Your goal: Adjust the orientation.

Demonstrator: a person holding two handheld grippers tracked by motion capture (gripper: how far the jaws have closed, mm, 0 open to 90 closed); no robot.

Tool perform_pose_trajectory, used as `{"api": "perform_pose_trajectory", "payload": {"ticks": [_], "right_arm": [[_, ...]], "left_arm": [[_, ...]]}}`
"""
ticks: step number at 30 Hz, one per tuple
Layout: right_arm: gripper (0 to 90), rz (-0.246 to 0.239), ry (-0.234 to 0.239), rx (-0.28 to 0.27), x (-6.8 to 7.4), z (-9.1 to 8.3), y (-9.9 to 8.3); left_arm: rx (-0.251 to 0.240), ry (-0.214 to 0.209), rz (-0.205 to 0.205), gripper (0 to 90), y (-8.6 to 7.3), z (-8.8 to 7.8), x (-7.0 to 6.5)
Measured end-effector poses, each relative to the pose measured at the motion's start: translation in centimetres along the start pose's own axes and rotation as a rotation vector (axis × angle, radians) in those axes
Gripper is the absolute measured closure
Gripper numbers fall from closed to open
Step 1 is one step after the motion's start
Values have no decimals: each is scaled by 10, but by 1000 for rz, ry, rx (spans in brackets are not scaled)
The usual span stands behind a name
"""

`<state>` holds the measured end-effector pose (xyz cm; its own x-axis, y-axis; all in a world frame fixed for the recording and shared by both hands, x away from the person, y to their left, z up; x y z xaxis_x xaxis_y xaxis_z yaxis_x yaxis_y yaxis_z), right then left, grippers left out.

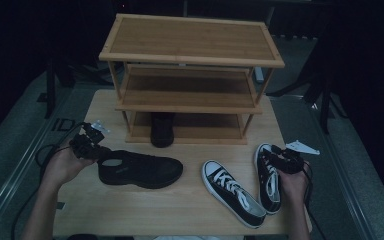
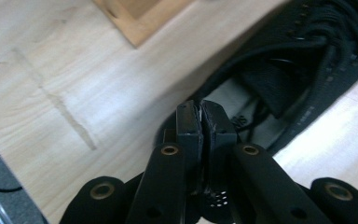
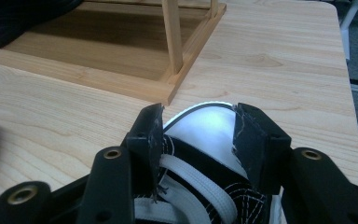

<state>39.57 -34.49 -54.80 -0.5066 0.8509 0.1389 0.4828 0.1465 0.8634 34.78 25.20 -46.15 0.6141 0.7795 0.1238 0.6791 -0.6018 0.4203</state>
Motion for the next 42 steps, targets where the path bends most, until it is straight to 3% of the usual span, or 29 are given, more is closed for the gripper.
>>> {"api": "perform_pose_trajectory", "payload": {"ticks": [4, 5, 8, 10, 15, 18, 20, 22, 25, 29, 32, 39, 42], "right_arm": [[526, 0, 0, 0, 0, 0, 0], [526, 0, 0, 0, 0, 0, 0], [526, -1, 0, 0, 0, 0, 0], [526, 0, 1, 0, 0, 0, 0], [526, 0, 0, 0, 0, 0, 0], [526, 1, -1, 0, 0, 0, 0], [526, 0, -1, 0, 0, 0, 0], [526, 0, -1, 0, 0, 0, 0], [526, 0, 0, 0, 0, 0, 0], [526, -1, 0, -1, 0, 0, 0], [526, 0, 0, 0, 0, 0, 0], [526, 2, -1, -1, 0, 0, 0], [526, 2, -2, 0, 0, 0, 0]], "left_arm": [[9, 24, 35, 842, 2, -1, -1], [2, 19, 37, 787, 2, -1, -1], [-28, 9, 32, 742, 1, -5, 1], [-61, -3, 15, 732, -1, -10, 3], [-133, 11, -32, 739, -3, -25, 13], [-128, 101, -35, 836, -4, -27, 18], [-127, 134, -53, 896, -7, -19, 22], [-120, 137, -66, 899, -9, -15, 24], [-86, 113, -107, 900, -20, 6, 28], [-61, 102, -119, 900, -31, 22, 25], [-72, 98, -137, 900, -34, 23, 25], [-73, 80, -164, 900, -63, 36, 15], [-105, 78, -197, 900, -69, 40, 14]]}}
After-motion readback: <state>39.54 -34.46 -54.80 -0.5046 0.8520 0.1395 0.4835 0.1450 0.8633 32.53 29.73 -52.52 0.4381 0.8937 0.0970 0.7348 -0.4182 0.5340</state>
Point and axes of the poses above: each handheld gripper's, and its own axes: z roughly forward along the jaws, y roughly out of its top, x roughly to its left, the point moved 3 cm from there along z, roughly forward along the jaws, and after that the axes turned 6 degrees about y, right-handed, at the moved point
